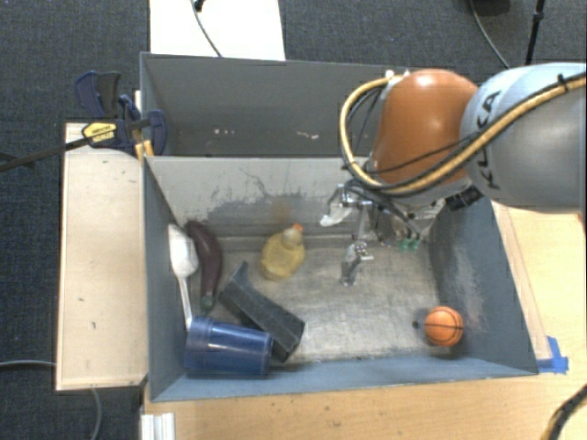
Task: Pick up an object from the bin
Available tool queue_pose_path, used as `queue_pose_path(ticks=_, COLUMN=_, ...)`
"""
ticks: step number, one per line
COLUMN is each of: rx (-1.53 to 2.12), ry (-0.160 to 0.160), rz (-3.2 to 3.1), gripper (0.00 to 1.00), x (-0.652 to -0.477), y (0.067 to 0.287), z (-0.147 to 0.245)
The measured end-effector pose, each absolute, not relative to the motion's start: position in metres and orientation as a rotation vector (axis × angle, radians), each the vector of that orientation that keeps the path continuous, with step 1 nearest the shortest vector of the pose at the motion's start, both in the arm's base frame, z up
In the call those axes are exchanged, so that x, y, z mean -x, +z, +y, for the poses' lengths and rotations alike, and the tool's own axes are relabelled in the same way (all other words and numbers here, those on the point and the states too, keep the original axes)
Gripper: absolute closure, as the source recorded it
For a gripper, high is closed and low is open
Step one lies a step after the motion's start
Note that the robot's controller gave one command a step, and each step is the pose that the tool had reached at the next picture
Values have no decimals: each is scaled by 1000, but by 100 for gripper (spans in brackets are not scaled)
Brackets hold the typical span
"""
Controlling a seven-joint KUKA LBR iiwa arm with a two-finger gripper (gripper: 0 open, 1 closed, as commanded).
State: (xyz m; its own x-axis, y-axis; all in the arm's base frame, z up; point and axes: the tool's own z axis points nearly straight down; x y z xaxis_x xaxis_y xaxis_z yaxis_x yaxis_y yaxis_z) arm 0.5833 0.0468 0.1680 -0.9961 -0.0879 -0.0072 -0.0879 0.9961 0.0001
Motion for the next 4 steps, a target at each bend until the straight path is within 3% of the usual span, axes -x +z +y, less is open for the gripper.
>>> queue_pose_path(ticks=1, rx=495, ry=1, rz=3099, gripper=0, x=-581, y=159, z=87)
queue_pose_path(ticks=2, rx=719, ry=1, rz=3036, gripper=0, x=-593, y=143, z=90)
queue_pose_path(ticks=3, rx=685, ry=4, rz=3046, gripper=0, x=-597, y=76, z=99)
queue_pose_path(ticks=4, rx=681, ry=4, rz=3040, gripper=100, x=-598, y=77, z=99)
